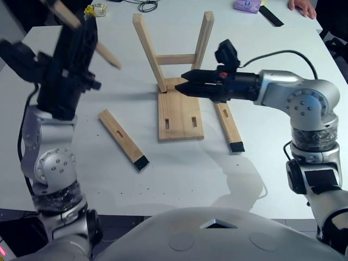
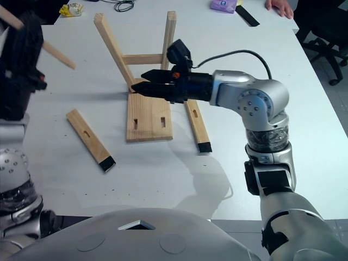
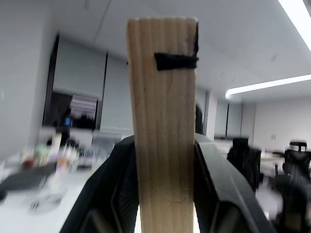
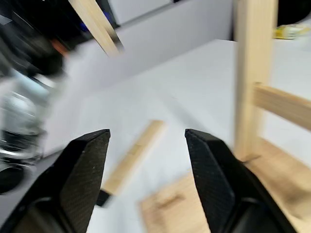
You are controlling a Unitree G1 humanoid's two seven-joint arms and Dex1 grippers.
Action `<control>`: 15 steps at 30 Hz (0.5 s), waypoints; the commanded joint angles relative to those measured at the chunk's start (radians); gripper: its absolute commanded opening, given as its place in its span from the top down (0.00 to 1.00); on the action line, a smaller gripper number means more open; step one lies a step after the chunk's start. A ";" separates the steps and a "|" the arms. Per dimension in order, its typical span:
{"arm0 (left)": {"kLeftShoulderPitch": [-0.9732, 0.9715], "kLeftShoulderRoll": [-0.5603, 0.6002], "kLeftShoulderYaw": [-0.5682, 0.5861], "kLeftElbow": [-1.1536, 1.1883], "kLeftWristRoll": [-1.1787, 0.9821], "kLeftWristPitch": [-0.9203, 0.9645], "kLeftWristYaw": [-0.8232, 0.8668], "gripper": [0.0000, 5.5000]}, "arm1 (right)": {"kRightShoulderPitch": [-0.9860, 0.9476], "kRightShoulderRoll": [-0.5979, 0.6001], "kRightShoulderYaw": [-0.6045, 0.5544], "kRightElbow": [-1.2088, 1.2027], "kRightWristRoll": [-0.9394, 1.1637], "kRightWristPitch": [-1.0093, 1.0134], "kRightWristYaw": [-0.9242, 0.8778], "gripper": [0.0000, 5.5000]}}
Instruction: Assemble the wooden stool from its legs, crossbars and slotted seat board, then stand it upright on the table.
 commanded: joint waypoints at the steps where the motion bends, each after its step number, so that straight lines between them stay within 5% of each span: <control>1: 0.060 -0.026 -0.061 -0.100 0.076 0.015 0.084 0.76 | -0.007 0.076 0.026 -0.055 -0.065 0.032 -0.135 0.48; 15: 0.169 -0.140 -0.205 -0.136 0.255 -0.026 0.169 0.76 | 0.031 0.243 0.045 -0.210 -0.079 0.152 -0.336 0.48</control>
